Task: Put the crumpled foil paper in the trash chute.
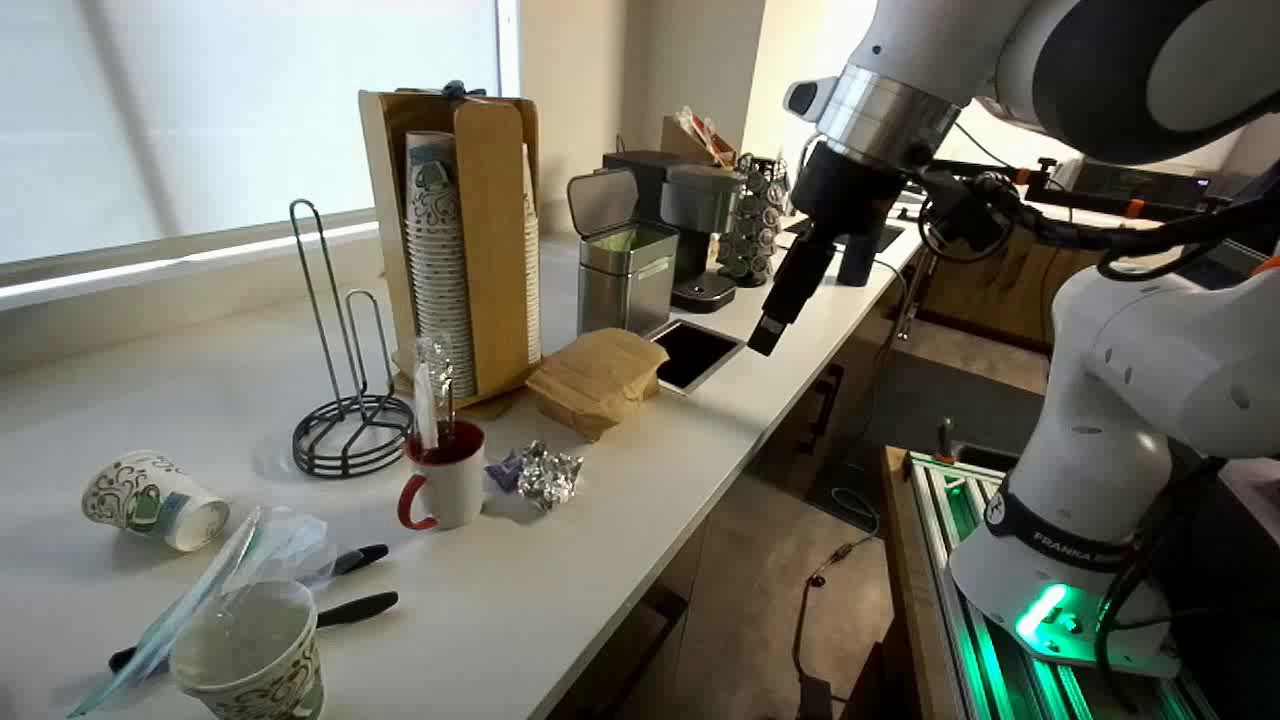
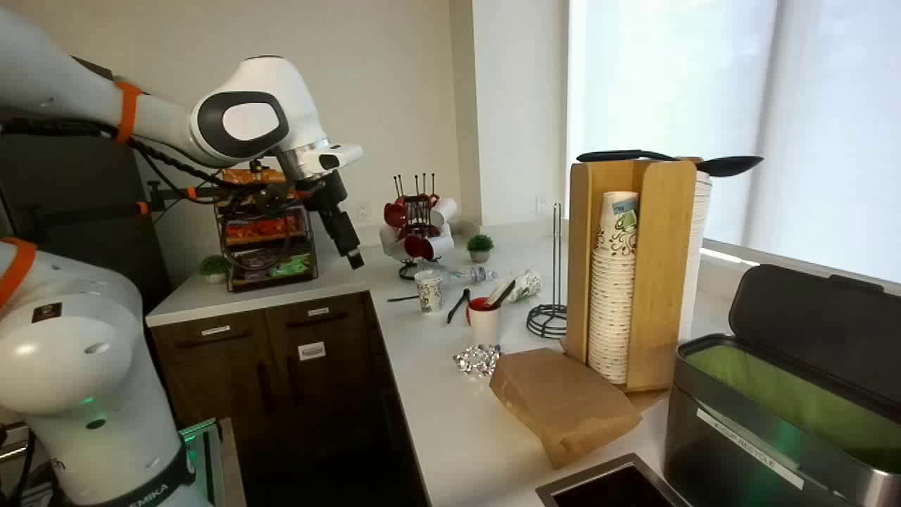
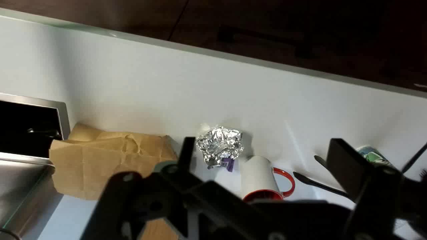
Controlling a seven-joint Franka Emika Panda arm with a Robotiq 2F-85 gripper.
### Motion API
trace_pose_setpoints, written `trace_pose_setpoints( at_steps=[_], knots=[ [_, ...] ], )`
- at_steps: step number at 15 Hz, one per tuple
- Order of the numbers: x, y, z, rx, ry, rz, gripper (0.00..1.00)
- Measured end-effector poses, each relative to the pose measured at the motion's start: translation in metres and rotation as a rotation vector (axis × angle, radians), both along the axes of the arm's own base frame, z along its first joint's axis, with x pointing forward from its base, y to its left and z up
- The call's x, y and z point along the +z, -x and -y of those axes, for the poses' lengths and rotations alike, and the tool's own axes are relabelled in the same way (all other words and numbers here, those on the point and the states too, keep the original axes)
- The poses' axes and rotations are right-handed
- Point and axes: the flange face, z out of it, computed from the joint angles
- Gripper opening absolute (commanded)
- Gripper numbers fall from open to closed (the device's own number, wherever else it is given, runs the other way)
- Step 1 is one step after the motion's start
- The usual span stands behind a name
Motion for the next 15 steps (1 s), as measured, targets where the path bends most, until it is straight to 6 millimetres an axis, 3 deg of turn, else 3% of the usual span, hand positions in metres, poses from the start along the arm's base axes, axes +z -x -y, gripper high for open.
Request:
trace_pose_setpoints(
  at_steps=[3, 10, 13, 15],
  knots=[
    [-0.012, 0.002, 0.002, -0.004, 0.005, -0.026, 1.0],
    [-0.01, 0.0, 0.003, -0.011, 0.005, -0.022, 1.0],
    [-0.015, -0.015, 0.02, -0.07, 0.035, -0.001, 1.0],
    [-0.034, -0.031, 0.039, -0.053, 0.084, -0.021, 1.0]
  ],
)
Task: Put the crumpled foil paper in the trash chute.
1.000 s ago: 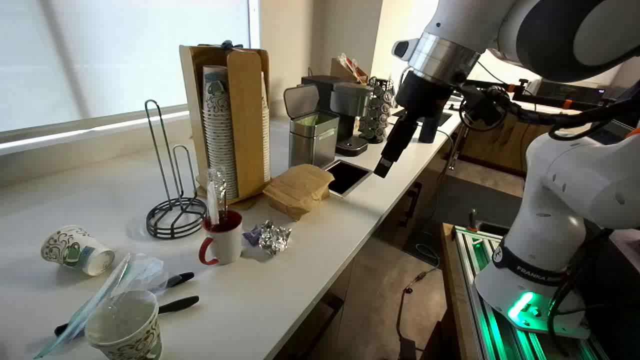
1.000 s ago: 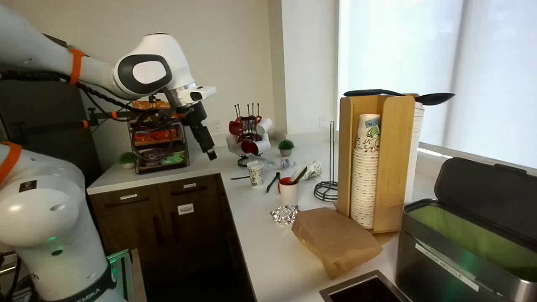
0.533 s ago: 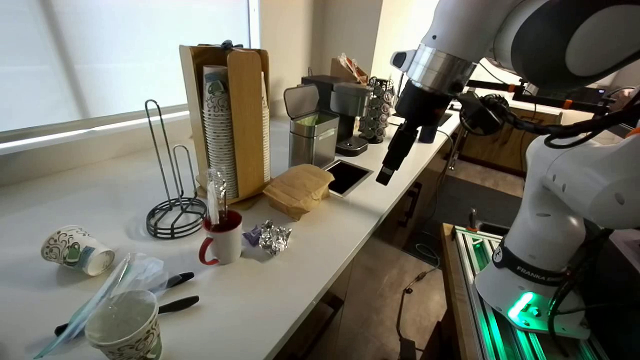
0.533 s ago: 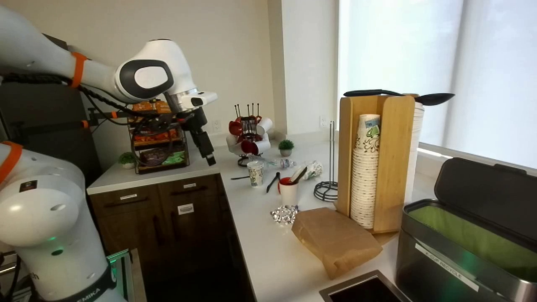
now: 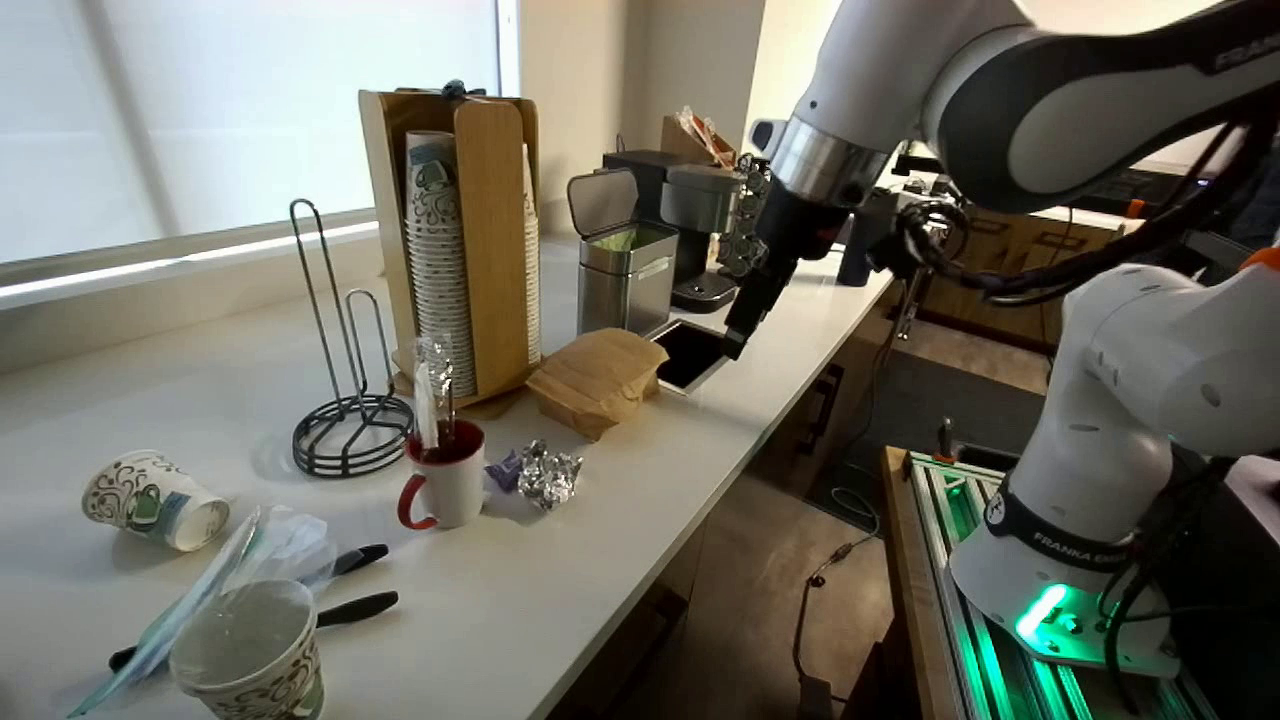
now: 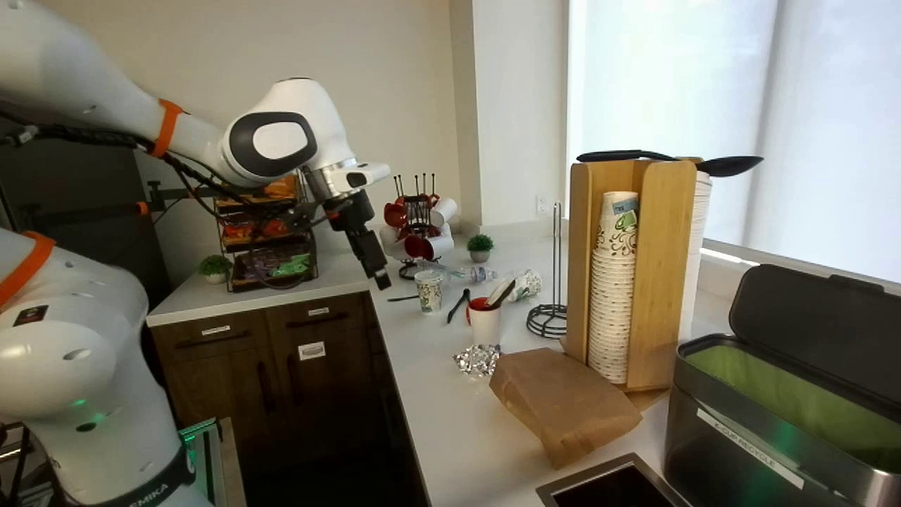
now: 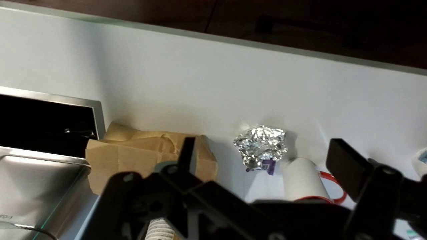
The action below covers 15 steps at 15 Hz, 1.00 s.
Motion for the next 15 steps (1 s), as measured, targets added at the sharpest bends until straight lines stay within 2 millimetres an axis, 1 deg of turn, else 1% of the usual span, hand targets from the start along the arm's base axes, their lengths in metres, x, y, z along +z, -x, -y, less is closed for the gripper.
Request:
trace_pose_setpoints(
  at_steps=[4, 6, 7, 8, 9, 13, 15],
  knots=[
    [-0.059, -0.039, 0.037, 0.16, 0.093, -0.084, 1.0],
    [-0.083, -0.061, 0.046, 0.263, 0.123, -0.099, 1.0],
    [-0.094, -0.073, 0.047, 0.305, 0.127, -0.101, 1.0],
    [-0.102, -0.081, 0.049, 0.309, 0.118, -0.111, 1.0],
    [-0.104, -0.083, 0.05, 0.306, 0.115, -0.117, 1.0],
    [-0.094, -0.082, 0.049, 0.307, 0.12, -0.095, 1.0],
    [-0.093, -0.086, 0.047, 0.312, 0.127, -0.078, 1.0]
  ],
)
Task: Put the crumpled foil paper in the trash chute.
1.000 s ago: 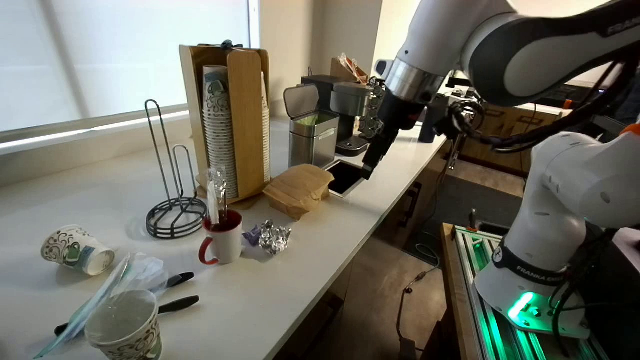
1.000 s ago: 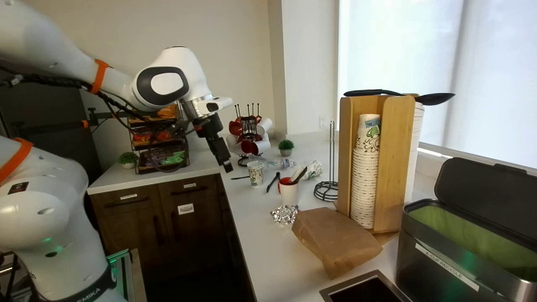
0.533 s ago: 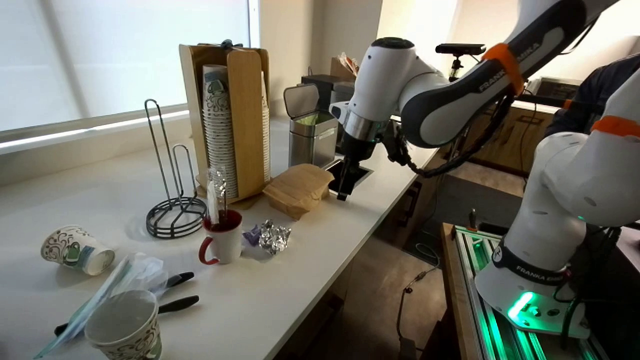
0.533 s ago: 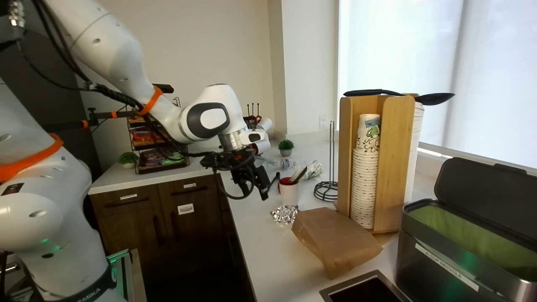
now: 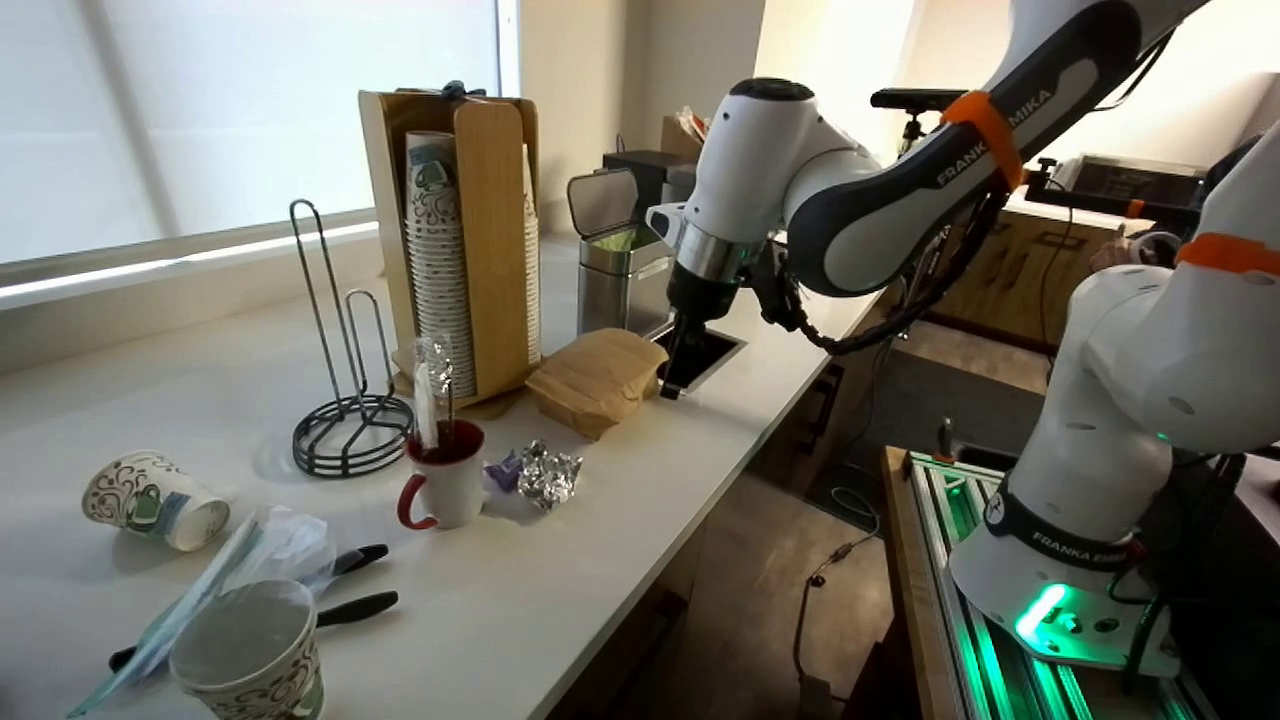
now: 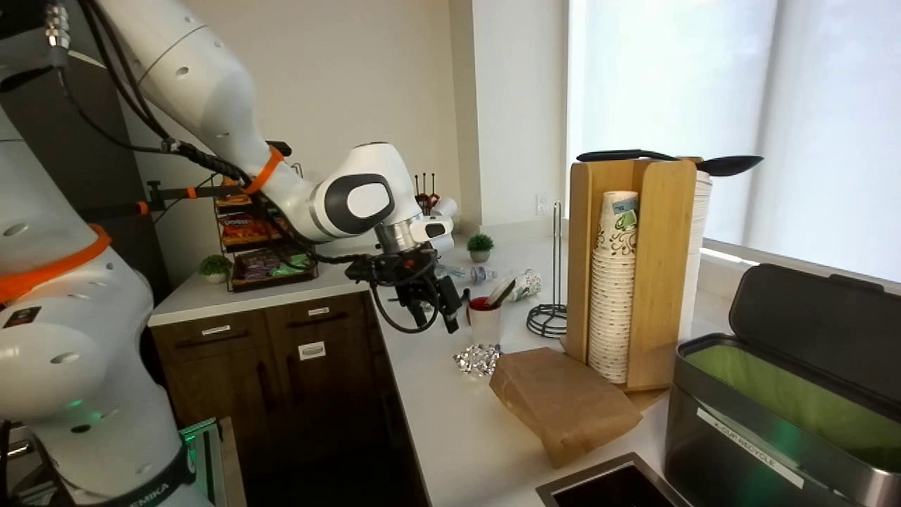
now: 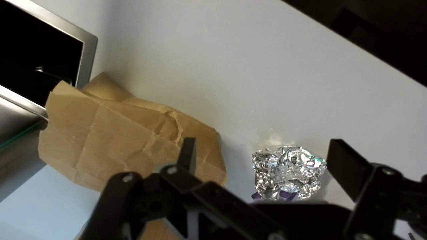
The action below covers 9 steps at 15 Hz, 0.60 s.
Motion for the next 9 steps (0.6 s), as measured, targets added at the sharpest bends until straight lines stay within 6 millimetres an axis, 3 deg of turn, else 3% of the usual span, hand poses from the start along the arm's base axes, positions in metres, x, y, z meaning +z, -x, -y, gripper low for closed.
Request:
trace_pose_setpoints(
  at_steps=[4, 9],
  knots=[
    [-0.011, -0.028, -0.019, 0.075, 0.061, 0.05, 1.0],
    [-0.055, -0.081, -0.045, 0.166, 0.063, 0.03, 1.0]
  ],
)
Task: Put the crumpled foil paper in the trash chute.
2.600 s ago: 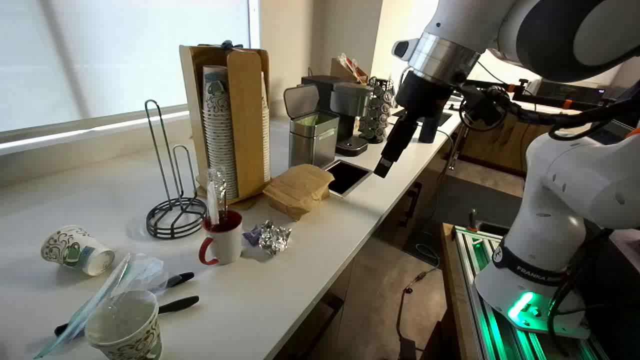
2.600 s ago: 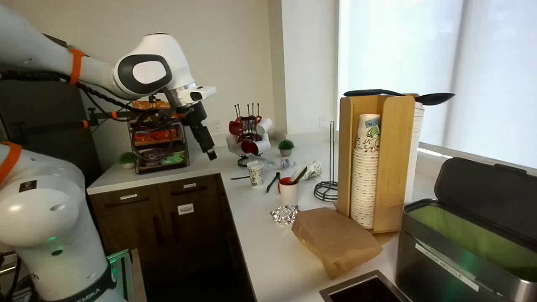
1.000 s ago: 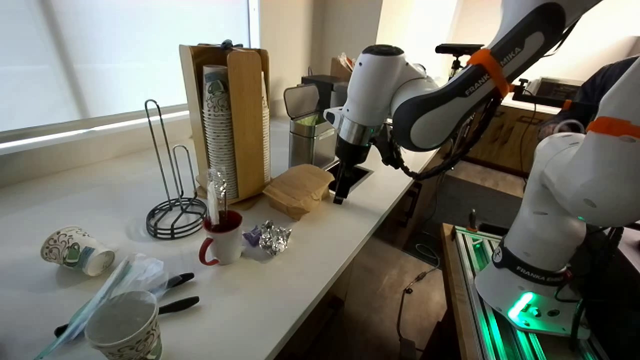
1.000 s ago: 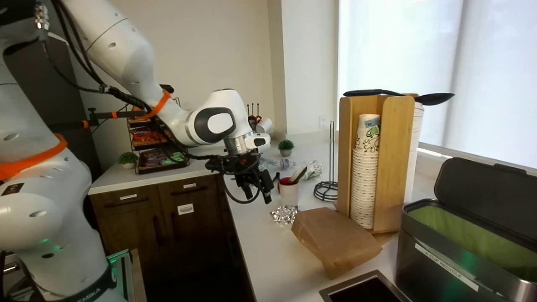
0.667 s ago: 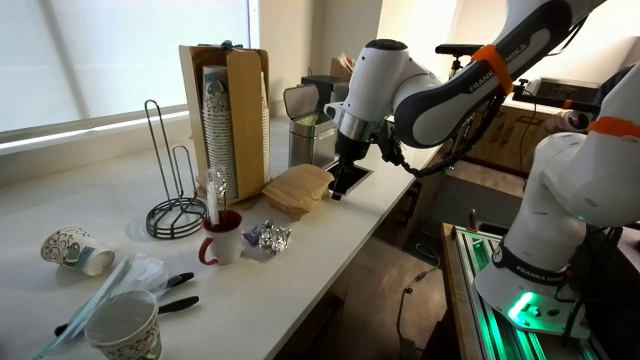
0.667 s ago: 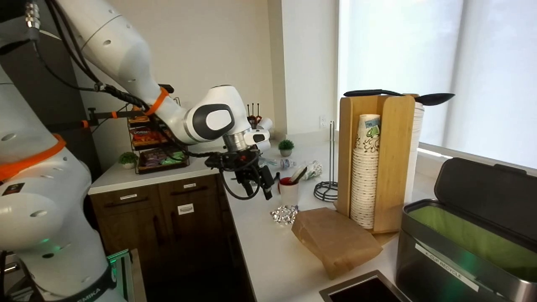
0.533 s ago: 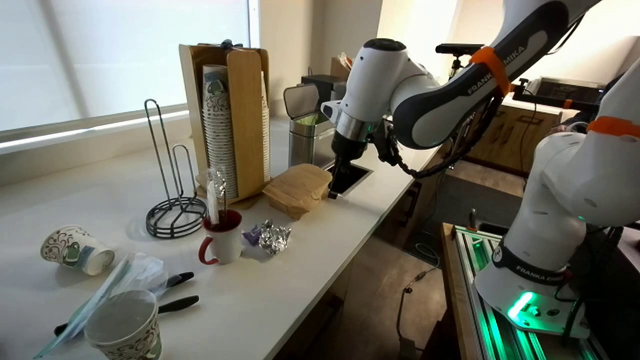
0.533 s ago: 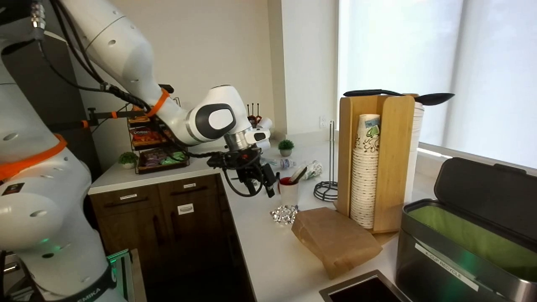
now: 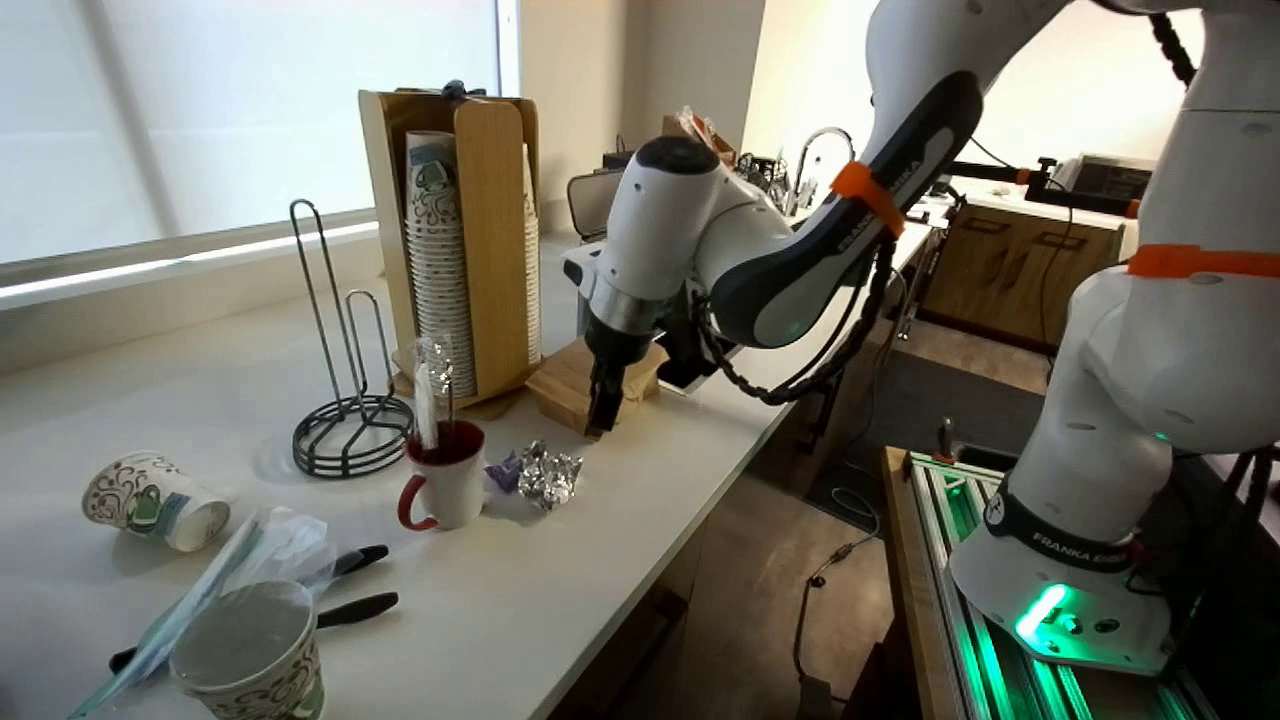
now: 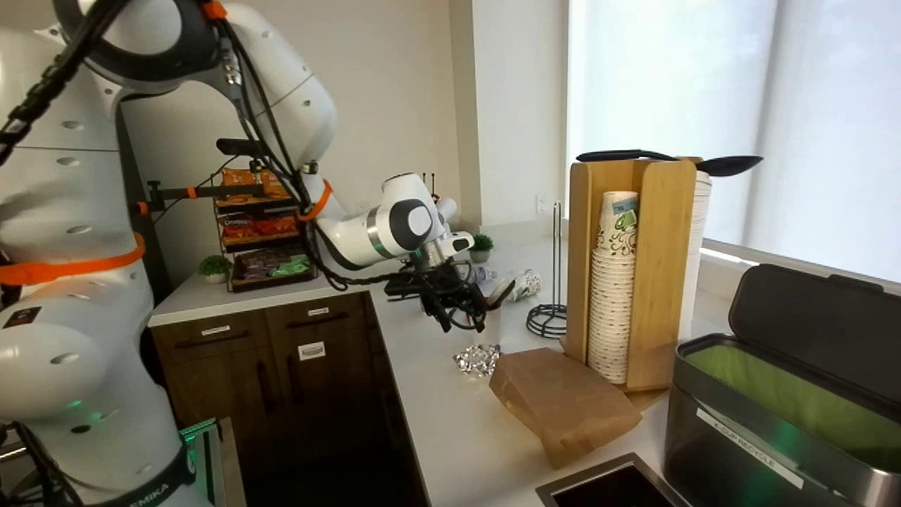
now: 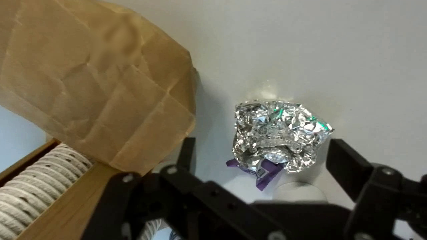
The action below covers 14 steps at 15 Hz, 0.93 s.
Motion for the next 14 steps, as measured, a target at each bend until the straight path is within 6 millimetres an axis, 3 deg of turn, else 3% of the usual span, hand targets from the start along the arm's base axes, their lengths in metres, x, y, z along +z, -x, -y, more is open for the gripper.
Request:
trace_pose_setpoints(
  at_steps=[3, 8, 14],
  knots=[
    [-0.023, -0.018, -0.001, -0.002, -0.014, -0.03, 1.0],
    [-0.027, -0.023, 0.002, 0.057, 0.028, -0.031, 1.0],
    [-0.049, -0.038, 0.0, 0.192, 0.065, -0.078, 1.0]
  ],
)
